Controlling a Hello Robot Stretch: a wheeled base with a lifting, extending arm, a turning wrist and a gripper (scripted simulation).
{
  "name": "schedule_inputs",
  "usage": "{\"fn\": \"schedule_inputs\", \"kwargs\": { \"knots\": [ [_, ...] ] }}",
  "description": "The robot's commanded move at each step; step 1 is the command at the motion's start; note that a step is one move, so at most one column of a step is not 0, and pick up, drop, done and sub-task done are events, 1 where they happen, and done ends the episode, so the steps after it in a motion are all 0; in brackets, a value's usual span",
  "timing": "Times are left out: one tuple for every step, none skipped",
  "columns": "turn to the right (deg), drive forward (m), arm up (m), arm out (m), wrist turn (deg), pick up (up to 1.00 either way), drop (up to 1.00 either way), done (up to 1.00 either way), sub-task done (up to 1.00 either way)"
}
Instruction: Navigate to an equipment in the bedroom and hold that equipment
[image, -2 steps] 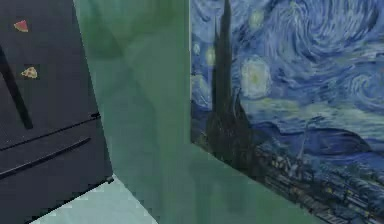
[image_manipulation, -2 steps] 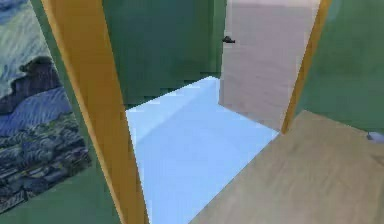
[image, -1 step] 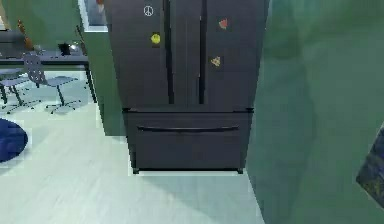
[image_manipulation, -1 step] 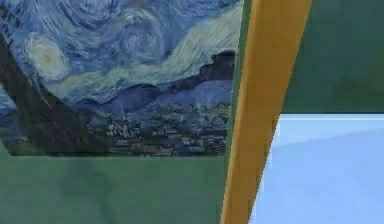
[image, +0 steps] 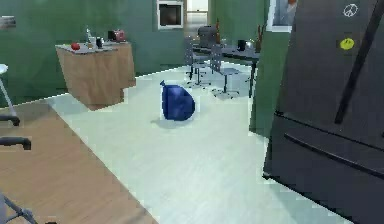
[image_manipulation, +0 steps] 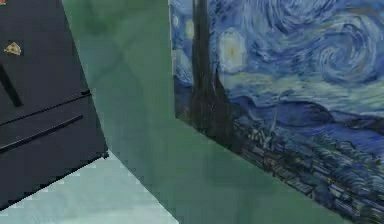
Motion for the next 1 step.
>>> {"fn": "schedule_inputs", "kwargs": {
  "knots": [
    [-45.0, 0.0, 0.0, 0.0, 0.0, 0.0, 0.0, 0.0, 0.0]
  ]
}}
